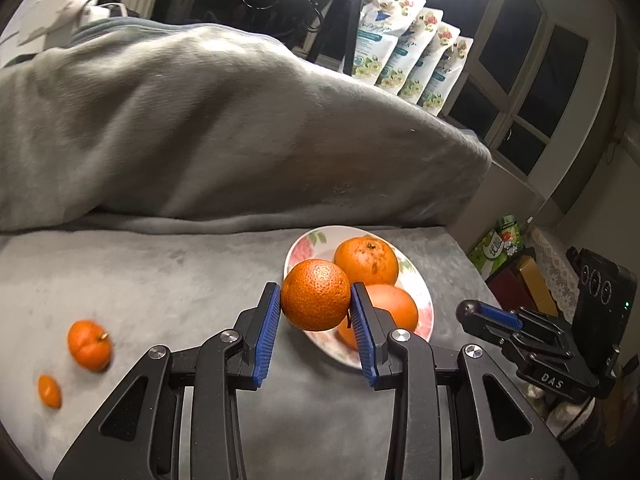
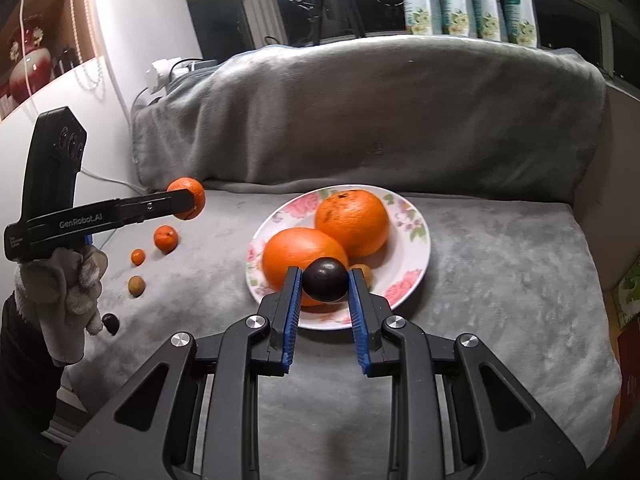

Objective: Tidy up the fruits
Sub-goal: 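Carry the mandarin and plum onto the plate and open both tools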

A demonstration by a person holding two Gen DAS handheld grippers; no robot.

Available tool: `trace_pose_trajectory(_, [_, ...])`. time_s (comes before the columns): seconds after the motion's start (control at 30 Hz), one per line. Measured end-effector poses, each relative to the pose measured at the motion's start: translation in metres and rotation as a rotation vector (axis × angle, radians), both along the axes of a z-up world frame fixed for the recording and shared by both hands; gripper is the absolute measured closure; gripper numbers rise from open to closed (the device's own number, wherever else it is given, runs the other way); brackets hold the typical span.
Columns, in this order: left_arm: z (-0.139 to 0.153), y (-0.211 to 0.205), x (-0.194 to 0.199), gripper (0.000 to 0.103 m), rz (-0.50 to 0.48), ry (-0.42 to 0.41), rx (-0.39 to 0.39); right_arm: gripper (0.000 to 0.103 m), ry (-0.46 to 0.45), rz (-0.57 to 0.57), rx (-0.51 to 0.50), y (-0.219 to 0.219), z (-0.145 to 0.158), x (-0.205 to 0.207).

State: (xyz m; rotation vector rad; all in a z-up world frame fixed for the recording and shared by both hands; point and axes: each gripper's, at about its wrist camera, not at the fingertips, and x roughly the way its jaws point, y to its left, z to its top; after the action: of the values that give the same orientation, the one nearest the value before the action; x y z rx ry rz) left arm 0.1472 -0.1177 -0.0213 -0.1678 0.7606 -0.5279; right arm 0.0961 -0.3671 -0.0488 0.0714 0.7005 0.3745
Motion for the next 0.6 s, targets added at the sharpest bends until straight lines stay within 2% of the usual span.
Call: trace_pose_trajectory(0.6, [-0.016, -0.035, 0.045, 0.069, -0.023, 0.051, 0.053, 0.078, 0.028, -0.032, 0.004, -0.014, -0.019, 0.017])
